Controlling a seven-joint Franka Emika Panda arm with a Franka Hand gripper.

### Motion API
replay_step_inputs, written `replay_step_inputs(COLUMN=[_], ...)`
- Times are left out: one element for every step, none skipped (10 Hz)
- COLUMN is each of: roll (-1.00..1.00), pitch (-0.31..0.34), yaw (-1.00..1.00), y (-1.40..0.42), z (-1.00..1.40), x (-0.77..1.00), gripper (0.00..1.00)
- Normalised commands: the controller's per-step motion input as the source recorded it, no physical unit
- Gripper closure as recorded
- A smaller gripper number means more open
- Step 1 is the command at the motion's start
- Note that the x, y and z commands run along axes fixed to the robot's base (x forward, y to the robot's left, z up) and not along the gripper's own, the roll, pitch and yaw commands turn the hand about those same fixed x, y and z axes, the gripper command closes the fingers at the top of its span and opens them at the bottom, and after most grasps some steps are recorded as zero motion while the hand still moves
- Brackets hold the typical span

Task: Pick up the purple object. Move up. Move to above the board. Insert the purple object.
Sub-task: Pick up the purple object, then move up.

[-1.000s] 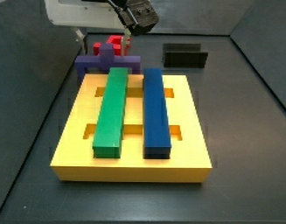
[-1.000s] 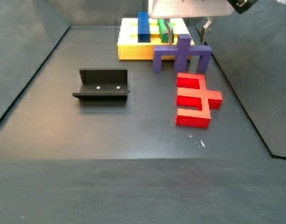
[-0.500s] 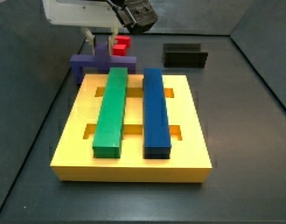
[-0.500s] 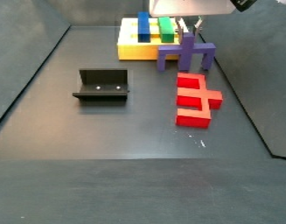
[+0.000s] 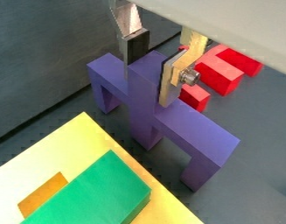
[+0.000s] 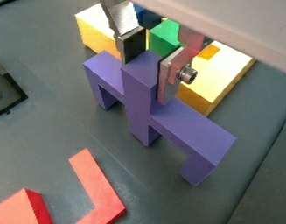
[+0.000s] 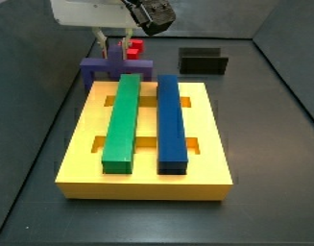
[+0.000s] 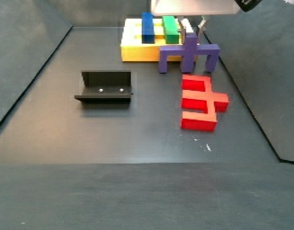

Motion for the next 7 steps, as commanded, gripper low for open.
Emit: replay_step_inputs(roll=[0.00,0.00,0.00,0.00,0.00,0.00,0.00], pitch=[0.000,0.000,0.000,0.000,0.000,0.000,0.000], yaw=[0.00,0.00,0.00,0.00,0.00,0.00,0.00], y=[0.00,0.00,0.00,0.00,0.00,0.00,0.00], z=[0.00,0.00,0.00,0.00,0.00,0.00,0.83], x=[0.00,0.00,0.00,0.00,0.00,0.00,0.00], gripper=[1.00,1.00,1.00,1.00,1.00,1.00,1.00])
